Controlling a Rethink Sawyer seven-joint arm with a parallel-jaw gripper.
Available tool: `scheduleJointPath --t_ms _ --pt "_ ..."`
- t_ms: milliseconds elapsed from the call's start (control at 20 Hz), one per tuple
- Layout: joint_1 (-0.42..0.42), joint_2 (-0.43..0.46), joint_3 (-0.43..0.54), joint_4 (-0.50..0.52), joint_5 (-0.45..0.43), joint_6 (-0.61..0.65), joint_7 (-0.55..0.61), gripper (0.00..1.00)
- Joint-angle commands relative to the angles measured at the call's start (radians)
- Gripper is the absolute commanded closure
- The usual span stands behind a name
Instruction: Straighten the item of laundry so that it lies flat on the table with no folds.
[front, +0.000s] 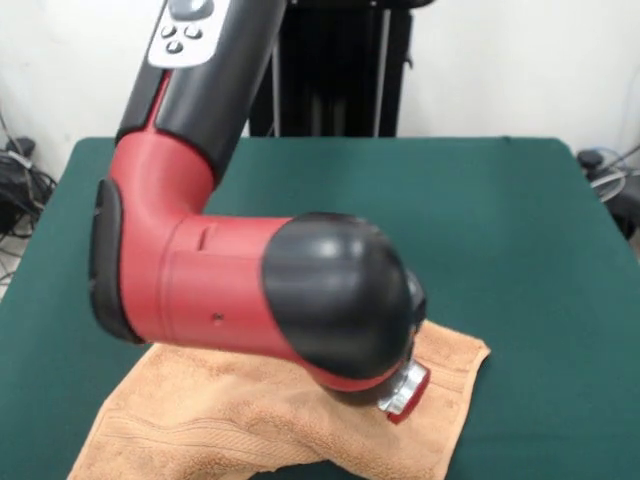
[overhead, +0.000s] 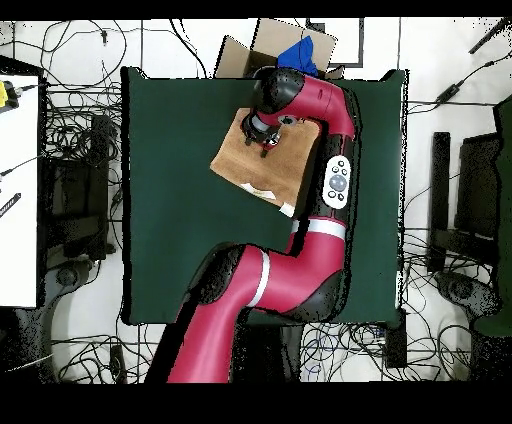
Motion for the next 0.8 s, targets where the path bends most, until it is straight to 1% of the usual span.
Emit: scheduleJointPath --t_ms 50,100,150,250,300,450,650,800 --pt "-0.028 0.291 0.121 0.009 -0.205 -0.369 -0.102 0.00" --pt "-0.028 0.299 0.112 0.014 -0.201 -0.431 -0.092 0.00" --pt "-0.034 0.307 0.117 0.021 -0.187 -0.464 -0.092 0.00" --pt "-0.036 0.319 0.115 0.020 -0.178 -0.498 -0.094 0.00" --pt "-0.038 0.322 0.118 0.020 -0.173 -0.487 -0.095 0.00" --pt "-0.042 0.339 0.114 0.025 -0.144 -0.517 -0.094 0.00" --pt "-0.045 0.347 0.102 0.033 -0.118 -0.450 -0.060 0.00" --pt "-0.041 0.353 0.076 0.033 -0.106 -0.445 -0.001 0.00"
